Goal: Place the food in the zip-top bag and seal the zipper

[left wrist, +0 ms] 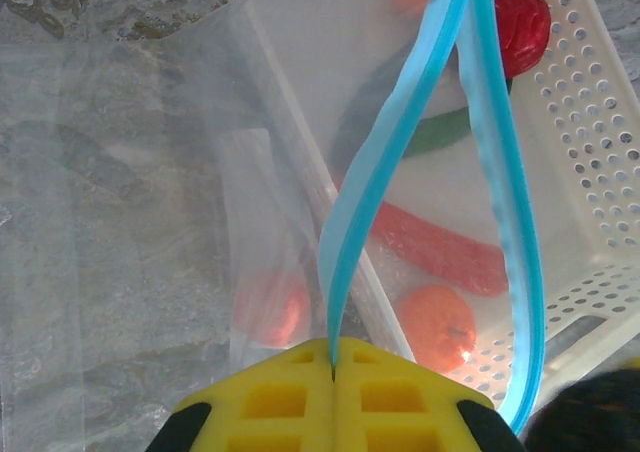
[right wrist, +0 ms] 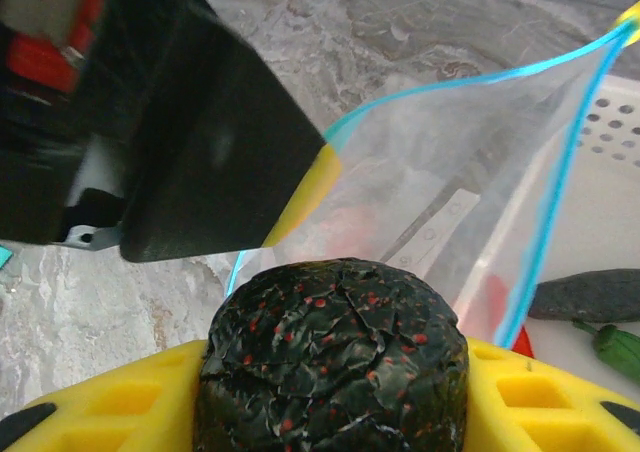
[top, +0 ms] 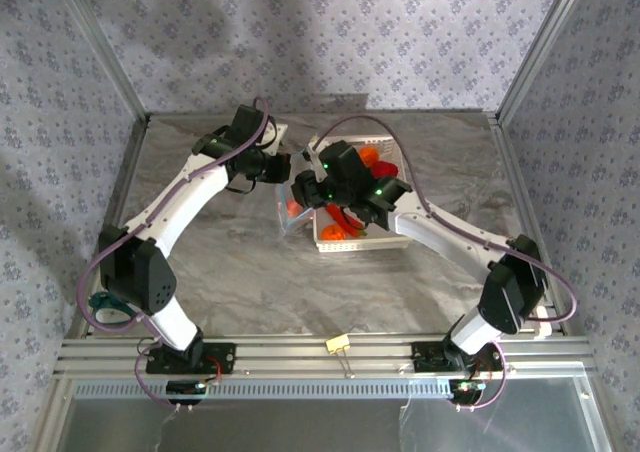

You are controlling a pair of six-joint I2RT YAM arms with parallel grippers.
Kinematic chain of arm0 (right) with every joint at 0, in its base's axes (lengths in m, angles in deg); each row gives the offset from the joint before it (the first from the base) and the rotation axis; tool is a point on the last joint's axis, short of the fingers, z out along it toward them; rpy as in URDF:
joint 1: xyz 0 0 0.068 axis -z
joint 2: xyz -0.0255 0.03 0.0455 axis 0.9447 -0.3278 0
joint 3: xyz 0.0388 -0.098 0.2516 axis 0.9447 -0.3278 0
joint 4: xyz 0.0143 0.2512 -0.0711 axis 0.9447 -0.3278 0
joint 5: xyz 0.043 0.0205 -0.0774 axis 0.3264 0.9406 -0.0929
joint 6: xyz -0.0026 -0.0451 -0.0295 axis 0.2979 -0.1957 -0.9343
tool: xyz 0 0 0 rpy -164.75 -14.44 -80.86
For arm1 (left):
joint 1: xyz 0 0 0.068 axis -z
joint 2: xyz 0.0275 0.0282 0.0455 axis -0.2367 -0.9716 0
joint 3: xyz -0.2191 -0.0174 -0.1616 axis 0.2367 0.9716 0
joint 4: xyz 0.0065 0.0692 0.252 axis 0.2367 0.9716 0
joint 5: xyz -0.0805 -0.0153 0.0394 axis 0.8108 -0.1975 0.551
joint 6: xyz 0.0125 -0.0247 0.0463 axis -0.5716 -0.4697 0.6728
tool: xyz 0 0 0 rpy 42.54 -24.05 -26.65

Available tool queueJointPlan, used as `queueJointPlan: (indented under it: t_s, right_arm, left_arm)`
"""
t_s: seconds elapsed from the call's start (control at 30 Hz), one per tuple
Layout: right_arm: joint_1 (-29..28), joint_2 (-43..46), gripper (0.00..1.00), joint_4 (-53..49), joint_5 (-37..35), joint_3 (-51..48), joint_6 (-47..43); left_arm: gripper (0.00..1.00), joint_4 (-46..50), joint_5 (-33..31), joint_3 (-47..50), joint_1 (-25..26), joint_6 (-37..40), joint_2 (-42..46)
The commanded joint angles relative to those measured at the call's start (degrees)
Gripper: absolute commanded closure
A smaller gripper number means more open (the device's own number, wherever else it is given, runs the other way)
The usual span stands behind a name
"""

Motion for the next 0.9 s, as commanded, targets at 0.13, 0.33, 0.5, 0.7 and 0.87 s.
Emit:
queueJointPlan:
  t_s: [0.13, 0.33, 0.5, 0.7, 0.87]
  right_arm:
    - [-0.25, -4.77, 0.55, 1.98, -0.28, 3.21, -1.47]
    - [-0.21, -7.30, 0.53, 0.24, -1.78, 4.11, -1.74]
    - [-0.22, -8.80, 0.46, -1.73, -2.67, 5.67, -1.82]
    - [-0.23, -9.51, 0.40, -3.36, -3.52, 6.97, -2.18]
    - [-0.29, -9.59, 0.34, -3.94, -3.72, 7.48, -2.35]
  left_arm:
    - [1.00, -0.13, 1.41, -2.15, -0.24, -0.34, 0.31]
    - [1.00, 0.39, 1.18, -2.15, -0.24, -0.10, 1.18]
    - [1.00, 0.59, 1.02, -2.16, -0.37, -0.02, 1.61]
    - [1.00, 0.82, 1.00, -2.07, -0.42, 0.20, 1.96]
    - [1.00, 0.83, 0.99, -1.85, -0.48, 0.30, 2.13]
